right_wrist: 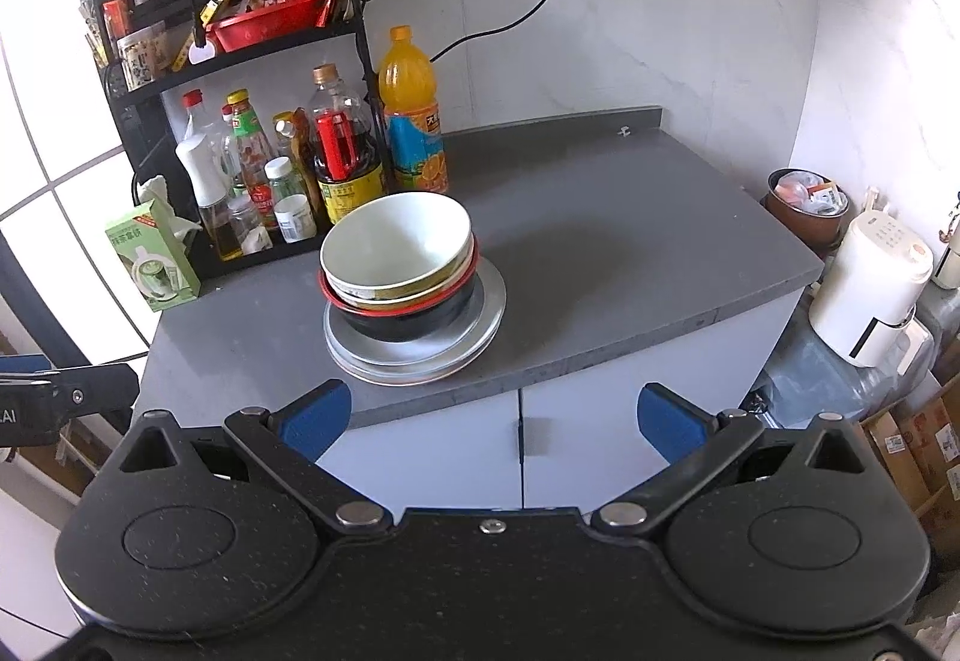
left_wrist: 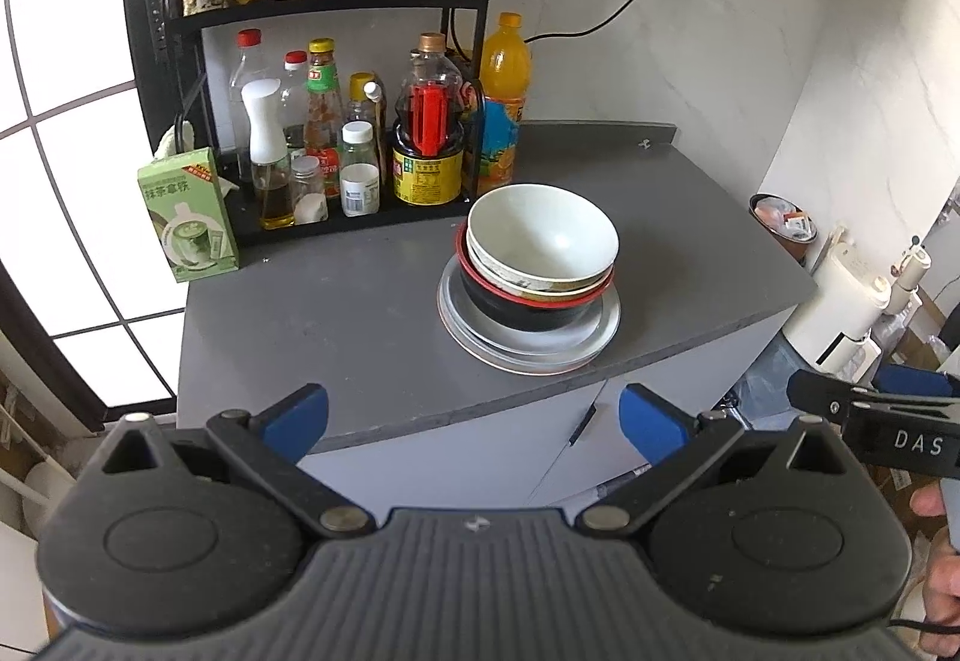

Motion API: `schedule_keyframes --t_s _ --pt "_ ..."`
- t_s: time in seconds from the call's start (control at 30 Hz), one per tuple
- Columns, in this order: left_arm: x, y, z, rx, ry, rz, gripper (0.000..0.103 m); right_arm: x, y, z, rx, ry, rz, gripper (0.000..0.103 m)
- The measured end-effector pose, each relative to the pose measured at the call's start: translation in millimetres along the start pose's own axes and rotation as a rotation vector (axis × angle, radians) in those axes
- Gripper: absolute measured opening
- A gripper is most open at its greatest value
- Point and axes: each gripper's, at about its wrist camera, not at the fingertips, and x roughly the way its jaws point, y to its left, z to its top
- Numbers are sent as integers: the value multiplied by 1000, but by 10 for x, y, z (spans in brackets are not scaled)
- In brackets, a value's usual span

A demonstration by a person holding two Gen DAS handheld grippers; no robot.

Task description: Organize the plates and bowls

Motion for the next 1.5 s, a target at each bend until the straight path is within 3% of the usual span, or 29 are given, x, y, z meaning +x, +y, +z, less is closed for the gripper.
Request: schedule_keyframes --t_s 1.5 --pt "-8 -8 31 14 17 8 102 -25 -36 42 13 7 4 103"
